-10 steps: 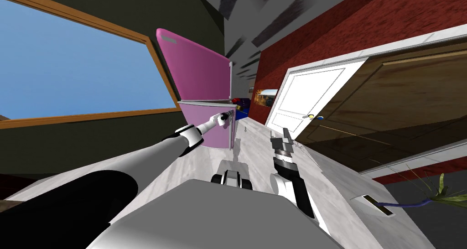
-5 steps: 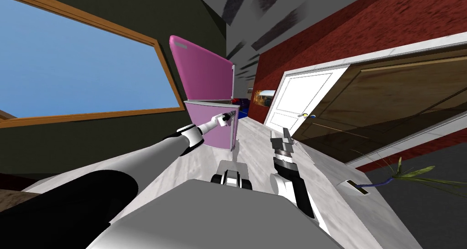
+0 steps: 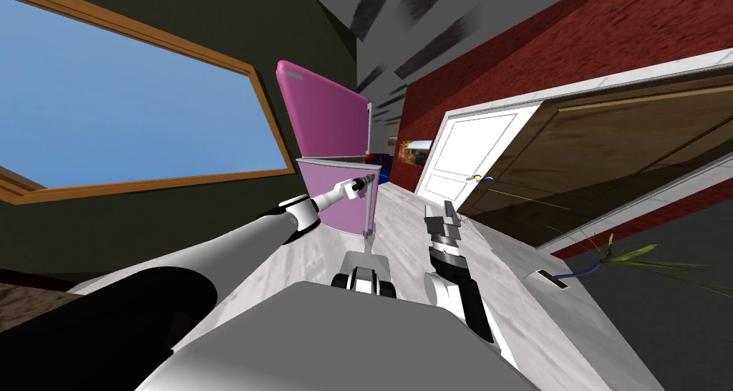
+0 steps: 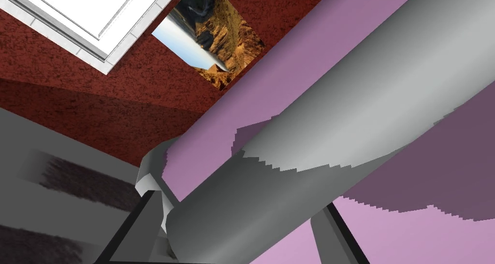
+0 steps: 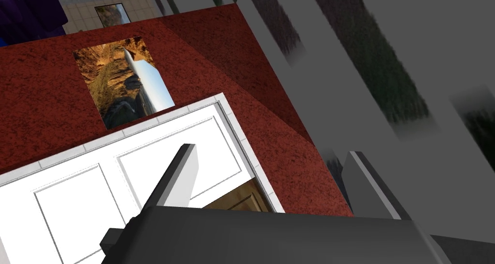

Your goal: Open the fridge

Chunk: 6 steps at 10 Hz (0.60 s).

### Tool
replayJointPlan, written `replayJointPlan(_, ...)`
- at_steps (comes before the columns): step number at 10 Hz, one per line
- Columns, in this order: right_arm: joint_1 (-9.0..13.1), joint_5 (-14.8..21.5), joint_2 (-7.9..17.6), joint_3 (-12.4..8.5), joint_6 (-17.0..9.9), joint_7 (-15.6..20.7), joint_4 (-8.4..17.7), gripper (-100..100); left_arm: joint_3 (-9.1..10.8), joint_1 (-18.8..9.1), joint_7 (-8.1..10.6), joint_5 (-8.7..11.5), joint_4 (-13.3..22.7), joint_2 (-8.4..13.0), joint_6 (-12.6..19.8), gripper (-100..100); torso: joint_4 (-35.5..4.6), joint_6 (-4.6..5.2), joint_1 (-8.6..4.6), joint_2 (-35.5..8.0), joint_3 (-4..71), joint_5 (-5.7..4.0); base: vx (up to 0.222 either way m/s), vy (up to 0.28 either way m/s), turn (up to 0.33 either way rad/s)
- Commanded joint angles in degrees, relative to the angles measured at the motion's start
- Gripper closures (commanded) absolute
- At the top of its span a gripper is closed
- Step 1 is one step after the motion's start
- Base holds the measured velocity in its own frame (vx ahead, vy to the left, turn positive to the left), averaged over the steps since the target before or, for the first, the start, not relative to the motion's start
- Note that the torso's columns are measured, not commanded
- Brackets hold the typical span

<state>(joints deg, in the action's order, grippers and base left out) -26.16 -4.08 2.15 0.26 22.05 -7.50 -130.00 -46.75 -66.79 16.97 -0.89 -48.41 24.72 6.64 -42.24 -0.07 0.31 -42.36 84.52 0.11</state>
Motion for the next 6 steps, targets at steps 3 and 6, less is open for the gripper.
replayJointPlan(3, 0.00, 0.00, 0.00, 0.00, 0.00, 0.00, 0.00, 0, -3.40, -1.24, 1.47, 1.20, -0.70, -0.88, -1.88, 100, -0.02, -0.14, -0.06, 0.03, 0.02, -0.01, -0.161, 0.191, -0.034)
replayJointPlan(6, 0.00, 0.00, 0.00, 0.00, 0.00, 0.00, 0.00, 0, -6.01, -1.96, 2.55, 2.07, -2.43, -1.31, -2.80, 100, 0.02, -0.12, 0.13, 0.06, 0.04, 0.04, -0.158, 0.222, -0.040)
